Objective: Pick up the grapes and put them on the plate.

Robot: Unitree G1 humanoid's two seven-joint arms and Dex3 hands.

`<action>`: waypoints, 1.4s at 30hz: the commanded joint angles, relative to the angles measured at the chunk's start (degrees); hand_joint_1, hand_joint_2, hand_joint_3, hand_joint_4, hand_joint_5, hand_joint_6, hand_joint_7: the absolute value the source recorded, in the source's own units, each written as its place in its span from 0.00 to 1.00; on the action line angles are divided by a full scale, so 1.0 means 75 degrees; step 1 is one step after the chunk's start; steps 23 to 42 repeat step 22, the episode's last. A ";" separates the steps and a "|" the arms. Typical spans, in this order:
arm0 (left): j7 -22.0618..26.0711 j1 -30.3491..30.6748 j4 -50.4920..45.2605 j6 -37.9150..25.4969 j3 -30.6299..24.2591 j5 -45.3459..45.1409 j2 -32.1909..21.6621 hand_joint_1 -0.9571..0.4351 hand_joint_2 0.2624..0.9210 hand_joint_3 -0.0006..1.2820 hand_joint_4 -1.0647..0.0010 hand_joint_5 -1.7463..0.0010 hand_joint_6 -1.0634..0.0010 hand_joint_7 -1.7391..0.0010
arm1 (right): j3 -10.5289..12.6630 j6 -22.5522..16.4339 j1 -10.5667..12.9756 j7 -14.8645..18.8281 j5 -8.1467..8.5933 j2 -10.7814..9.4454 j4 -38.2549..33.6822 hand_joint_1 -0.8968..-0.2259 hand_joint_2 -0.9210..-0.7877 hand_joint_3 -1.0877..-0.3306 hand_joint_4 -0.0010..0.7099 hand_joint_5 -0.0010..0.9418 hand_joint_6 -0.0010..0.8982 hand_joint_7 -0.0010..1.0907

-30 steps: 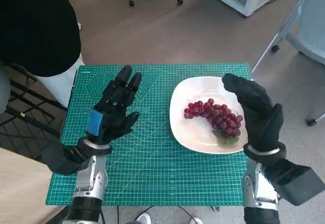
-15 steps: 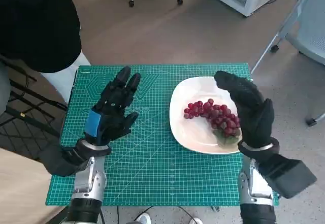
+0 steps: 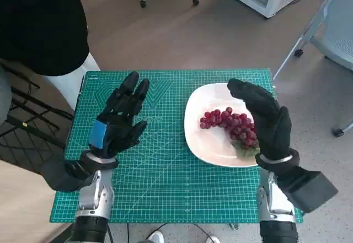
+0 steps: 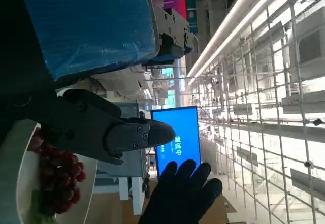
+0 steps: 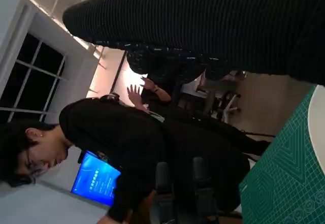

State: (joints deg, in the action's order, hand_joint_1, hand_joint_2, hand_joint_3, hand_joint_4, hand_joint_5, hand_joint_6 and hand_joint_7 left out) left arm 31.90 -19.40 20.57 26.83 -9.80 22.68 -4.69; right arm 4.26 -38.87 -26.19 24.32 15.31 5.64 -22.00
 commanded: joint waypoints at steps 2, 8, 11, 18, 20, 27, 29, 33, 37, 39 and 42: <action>-0.0038 0.0143 -0.0278 -0.0147 -0.0019 0.0058 -0.0044 0.32 1.00 0.33 0.76 1.00 0.66 0.98 | -0.0046 0.0138 0.0095 0.0084 -0.0056 0.0047 0.0010 0.37 0.00 0.41 0.42 0.00 0.04 0.33; -0.0064 0.0215 -0.0403 -0.0239 -0.0004 0.0046 -0.0030 0.32 1.00 0.32 0.76 1.00 0.66 0.99 | -0.0037 0.0146 0.0145 0.0103 -0.0029 0.0050 0.0060 0.37 0.00 0.41 0.42 0.00 0.03 0.35; -0.0091 0.0249 -0.0453 -0.0248 0.0012 0.0018 -0.0019 0.32 1.00 0.32 0.76 1.00 0.66 0.99 | -0.0027 0.0147 0.0169 0.0098 -0.0033 0.0052 0.0070 0.37 0.00 0.41 0.42 0.00 0.03 0.35; -0.0122 0.0316 -0.0545 -0.0221 0.0066 -0.0065 0.0001 0.32 1.00 0.32 0.76 1.00 0.66 0.99 | -0.0014 0.0122 0.0245 0.0115 -0.0008 0.0057 0.0122 0.37 0.00 0.41 0.42 0.00 0.02 0.36; -0.0128 0.0318 -0.0549 -0.0208 0.0077 -0.0087 0.0004 0.31 1.00 0.32 0.76 1.00 0.66 0.99 | -0.0006 0.0123 0.0258 0.0121 0.0007 0.0063 0.0133 0.37 0.00 0.41 0.42 0.00 0.02 0.37; -0.0130 0.0319 -0.0548 -0.0198 0.0086 -0.0101 0.0008 0.31 1.00 0.32 0.76 1.00 0.66 0.99 | 0.0000 0.0126 0.0269 0.0124 0.0017 0.0067 0.0144 0.37 0.00 0.41 0.42 0.00 0.01 0.37; -0.0130 0.0319 -0.0548 -0.0198 0.0086 -0.0101 0.0008 0.31 1.00 0.32 0.76 1.00 0.66 0.99 | 0.0000 0.0126 0.0269 0.0124 0.0017 0.0067 0.0144 0.37 0.00 0.41 0.42 0.00 0.01 0.37; -0.0130 0.0319 -0.0548 -0.0198 0.0086 -0.0101 0.0008 0.31 1.00 0.32 0.76 1.00 0.66 0.99 | 0.0000 0.0126 0.0269 0.0124 0.0017 0.0067 0.0144 0.37 0.00 0.41 0.42 0.00 0.01 0.37; -0.0130 0.0319 -0.0548 -0.0198 0.0086 -0.0101 0.0008 0.31 1.00 0.32 0.76 1.00 0.66 0.99 | 0.0000 0.0126 0.0269 0.0124 0.0017 0.0067 0.0144 0.37 0.00 0.41 0.42 0.00 0.01 0.37; -0.0130 0.0319 -0.0548 -0.0198 0.0086 -0.0101 0.0008 0.31 1.00 0.32 0.76 1.00 0.66 0.99 | 0.0000 0.0126 0.0269 0.0124 0.0017 0.0067 0.0144 0.37 0.00 0.41 0.42 0.00 0.01 0.37; -0.0130 0.0319 -0.0548 -0.0198 0.0086 -0.0101 0.0008 0.31 1.00 0.32 0.76 1.00 0.66 0.99 | 0.0000 0.0126 0.0269 0.0124 0.0017 0.0067 0.0144 0.37 0.00 0.41 0.42 0.00 0.01 0.37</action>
